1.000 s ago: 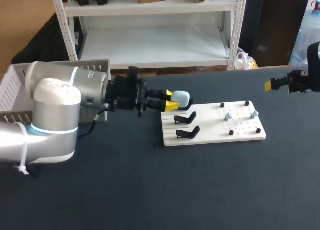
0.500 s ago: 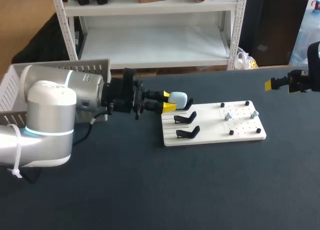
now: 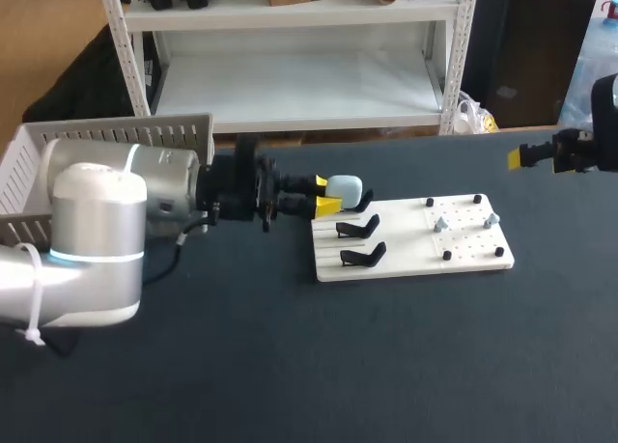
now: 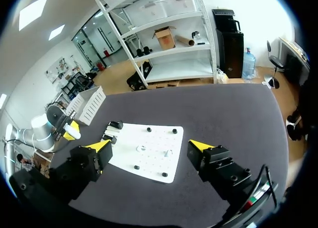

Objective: Pick up each earbud case from the left stands, insert the matching earbuds, close the lid, and place the case in the box.

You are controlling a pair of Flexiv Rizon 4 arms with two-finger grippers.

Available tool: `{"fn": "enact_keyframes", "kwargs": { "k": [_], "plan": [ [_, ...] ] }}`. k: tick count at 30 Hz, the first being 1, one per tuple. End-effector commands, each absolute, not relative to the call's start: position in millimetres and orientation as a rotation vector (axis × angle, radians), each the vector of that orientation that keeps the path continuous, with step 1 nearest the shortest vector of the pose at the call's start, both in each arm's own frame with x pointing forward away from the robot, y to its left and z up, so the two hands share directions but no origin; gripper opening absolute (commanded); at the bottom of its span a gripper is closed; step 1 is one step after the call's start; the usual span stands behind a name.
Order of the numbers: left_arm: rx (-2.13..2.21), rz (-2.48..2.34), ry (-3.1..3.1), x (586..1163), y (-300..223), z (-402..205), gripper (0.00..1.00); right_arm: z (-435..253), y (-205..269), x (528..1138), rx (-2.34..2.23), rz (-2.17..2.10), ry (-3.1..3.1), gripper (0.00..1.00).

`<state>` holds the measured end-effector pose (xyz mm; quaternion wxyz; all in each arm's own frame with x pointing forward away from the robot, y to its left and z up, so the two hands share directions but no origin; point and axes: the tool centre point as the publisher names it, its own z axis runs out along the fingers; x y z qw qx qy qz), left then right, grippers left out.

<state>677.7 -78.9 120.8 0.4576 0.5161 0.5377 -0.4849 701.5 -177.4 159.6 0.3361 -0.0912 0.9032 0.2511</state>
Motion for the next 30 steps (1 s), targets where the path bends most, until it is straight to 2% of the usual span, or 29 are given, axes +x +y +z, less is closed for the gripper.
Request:
{"fn": "enact_keyframes", "kwargs": {
  "k": [1, 13, 30],
  "plan": [
    [1.228, -1.162, 1.325, 665, -87, 118, 0.0, 156, -178, 698, -0.316, 0.697, 2.337, 1.0],
    [1.251, -1.161, 1.251, 671, -109, 125, 0.0, 162, -128, 637, -0.583, 0.576, 2.307, 1.0],
    [1.282, -1.179, 1.187, 673, -111, 118, 0.0, 167, -64, 619, -0.645, 0.698, 2.34, 1.0]
  ]
}}
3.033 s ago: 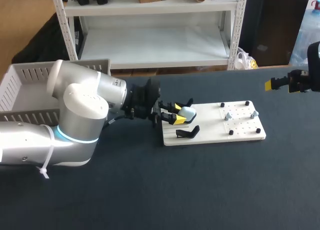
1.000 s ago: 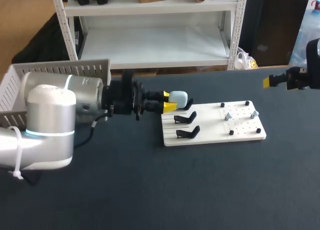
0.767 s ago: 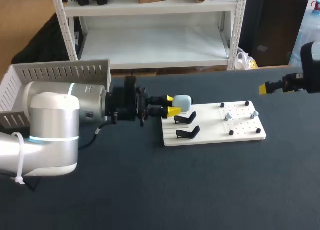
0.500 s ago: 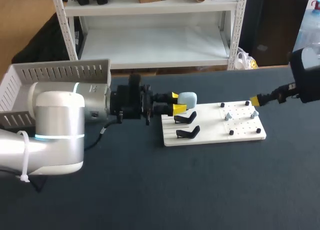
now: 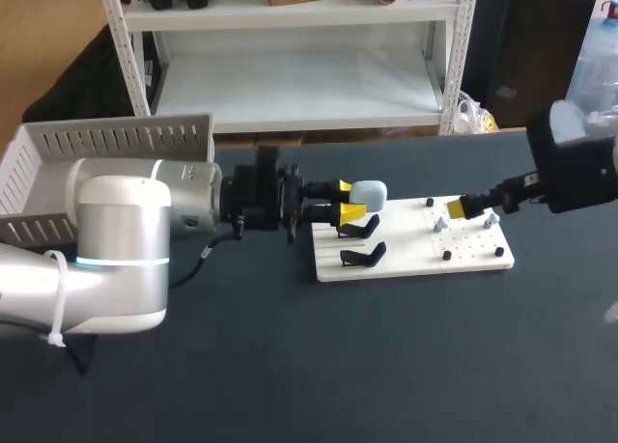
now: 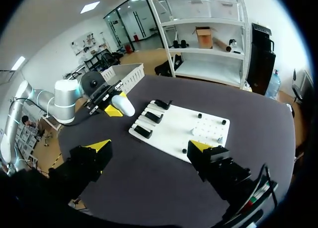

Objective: Pick up each earbud case from the left stands, insert the matching earbuds, close the lid, and place the case in the box.

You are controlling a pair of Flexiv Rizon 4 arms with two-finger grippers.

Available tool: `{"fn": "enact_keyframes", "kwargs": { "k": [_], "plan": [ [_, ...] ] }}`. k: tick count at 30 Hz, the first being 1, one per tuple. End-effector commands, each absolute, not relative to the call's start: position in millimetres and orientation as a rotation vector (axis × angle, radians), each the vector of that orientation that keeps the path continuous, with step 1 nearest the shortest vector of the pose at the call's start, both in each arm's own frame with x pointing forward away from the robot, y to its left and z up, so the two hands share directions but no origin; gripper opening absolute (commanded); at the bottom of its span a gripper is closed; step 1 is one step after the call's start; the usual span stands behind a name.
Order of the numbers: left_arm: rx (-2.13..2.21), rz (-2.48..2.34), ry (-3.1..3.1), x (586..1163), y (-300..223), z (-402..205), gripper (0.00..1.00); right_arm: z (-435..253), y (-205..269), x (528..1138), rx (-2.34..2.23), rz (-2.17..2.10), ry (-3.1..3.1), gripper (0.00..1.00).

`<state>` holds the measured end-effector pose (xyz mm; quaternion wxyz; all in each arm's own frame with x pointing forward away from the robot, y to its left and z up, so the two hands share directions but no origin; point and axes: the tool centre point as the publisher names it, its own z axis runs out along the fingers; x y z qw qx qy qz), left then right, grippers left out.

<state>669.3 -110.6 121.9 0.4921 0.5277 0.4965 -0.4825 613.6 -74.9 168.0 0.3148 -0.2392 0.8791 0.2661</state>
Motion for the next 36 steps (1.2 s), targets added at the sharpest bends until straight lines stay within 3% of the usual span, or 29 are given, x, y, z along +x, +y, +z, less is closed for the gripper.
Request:
{"fn": "enact_keyframes", "kwargs": {
  "k": [1, 36],
  "plan": [
    [1.282, -1.182, 1.183, 673, -111, 118, 0.0, 166, -61, 619, -0.649, 0.706, 2.347, 1.0],
    [1.302, -1.17, 1.167, 675, -110, 116, 0.0, 139, 8, 640, -0.723, 0.766, 2.431, 1.0]
  ]
}}
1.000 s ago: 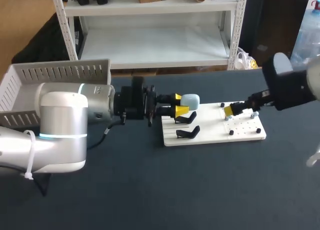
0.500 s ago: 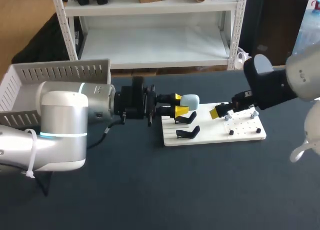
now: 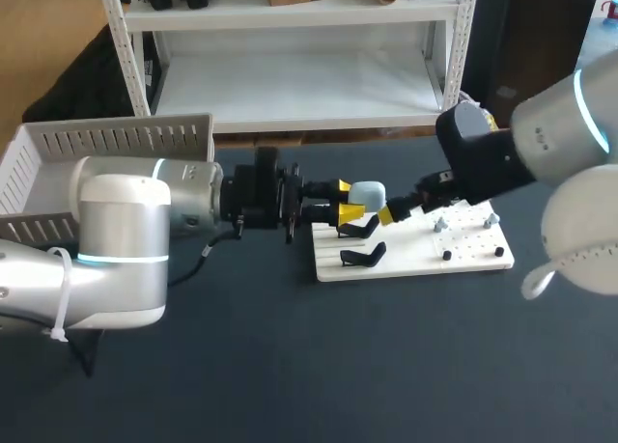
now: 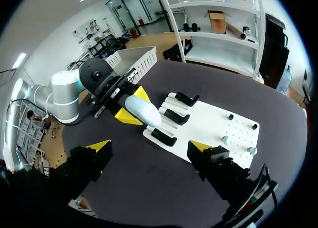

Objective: Pick up each earbud case from the left stands, insert the matching earbuds, close the lid, and place the case in the box.

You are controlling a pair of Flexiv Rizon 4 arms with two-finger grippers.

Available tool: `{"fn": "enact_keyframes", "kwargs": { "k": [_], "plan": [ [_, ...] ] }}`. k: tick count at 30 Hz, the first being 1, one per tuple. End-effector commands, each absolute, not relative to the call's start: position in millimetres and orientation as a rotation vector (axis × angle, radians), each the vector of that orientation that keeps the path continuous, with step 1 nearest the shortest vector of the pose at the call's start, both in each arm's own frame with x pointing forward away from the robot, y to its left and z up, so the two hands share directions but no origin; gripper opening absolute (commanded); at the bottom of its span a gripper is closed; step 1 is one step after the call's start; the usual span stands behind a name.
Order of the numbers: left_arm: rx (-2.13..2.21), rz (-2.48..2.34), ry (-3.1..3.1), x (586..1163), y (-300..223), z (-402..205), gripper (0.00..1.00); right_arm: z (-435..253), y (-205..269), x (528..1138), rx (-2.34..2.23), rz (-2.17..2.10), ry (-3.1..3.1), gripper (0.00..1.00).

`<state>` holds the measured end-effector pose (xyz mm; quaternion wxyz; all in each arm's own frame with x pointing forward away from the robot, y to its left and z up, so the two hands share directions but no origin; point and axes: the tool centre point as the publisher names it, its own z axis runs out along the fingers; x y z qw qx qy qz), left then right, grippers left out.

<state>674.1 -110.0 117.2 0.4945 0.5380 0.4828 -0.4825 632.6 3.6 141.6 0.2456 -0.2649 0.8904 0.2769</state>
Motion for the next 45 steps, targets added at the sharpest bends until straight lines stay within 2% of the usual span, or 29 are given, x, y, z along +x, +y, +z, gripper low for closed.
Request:
{"fn": "enact_keyframes", "kwargs": {
  "k": [1, 45],
  "plan": [
    [1.302, -1.17, 1.167, 675, -110, 116, 0.0, 139, 9, 641, -0.72, 0.766, 2.431, 1.0],
    [1.302, -1.17, 1.167, 675, -110, 116, 0.0, 128, 16, 668, -0.651, 0.733, 2.447, 1.0]
  ]
}}
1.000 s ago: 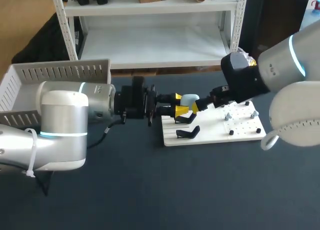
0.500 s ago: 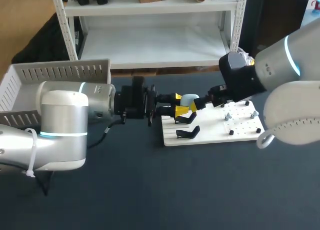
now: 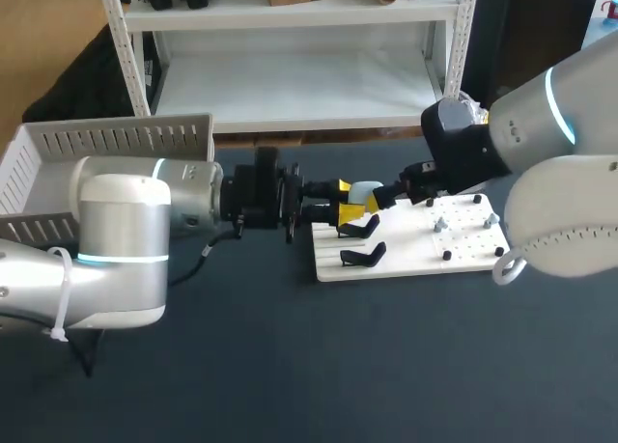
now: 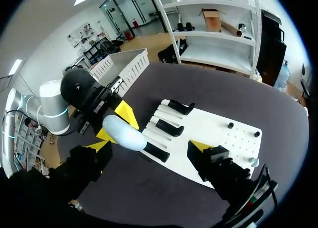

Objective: Pick up each earbud case from the left stands, insert the matching earbuds, close the lid, and place the case in the box.

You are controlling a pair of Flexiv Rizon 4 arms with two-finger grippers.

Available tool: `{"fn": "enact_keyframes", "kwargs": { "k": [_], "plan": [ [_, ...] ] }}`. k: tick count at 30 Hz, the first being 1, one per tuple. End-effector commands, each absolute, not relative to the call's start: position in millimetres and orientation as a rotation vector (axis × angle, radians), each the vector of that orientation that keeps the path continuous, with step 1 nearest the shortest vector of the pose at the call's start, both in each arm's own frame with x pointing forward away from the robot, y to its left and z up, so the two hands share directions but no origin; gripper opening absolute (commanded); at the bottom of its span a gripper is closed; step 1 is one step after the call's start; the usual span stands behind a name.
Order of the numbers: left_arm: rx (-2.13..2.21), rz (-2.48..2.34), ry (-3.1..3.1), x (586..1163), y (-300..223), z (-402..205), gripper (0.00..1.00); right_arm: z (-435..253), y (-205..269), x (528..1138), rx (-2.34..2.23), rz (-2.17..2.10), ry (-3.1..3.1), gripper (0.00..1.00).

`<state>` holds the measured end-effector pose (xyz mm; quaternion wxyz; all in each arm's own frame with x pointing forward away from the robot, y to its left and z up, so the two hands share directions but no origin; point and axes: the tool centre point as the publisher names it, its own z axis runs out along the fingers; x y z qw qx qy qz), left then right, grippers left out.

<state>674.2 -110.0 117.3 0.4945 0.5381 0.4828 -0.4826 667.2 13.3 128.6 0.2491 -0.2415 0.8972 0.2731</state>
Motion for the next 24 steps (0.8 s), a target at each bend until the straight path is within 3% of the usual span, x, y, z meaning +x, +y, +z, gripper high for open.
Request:
{"fn": "enact_keyframes", "kwargs": {
  "k": [1, 24],
  "plan": [
    [1.302, -1.17, 1.167, 675, -110, 116, 0.0, 128, 16, 669, -0.65, 0.733, 2.448, 1.0],
    [1.302, -1.17, 1.167, 675, -110, 116, 0.0, 149, 11, 678, -0.626, 0.702, 2.406, 1.0]
  ]
}}
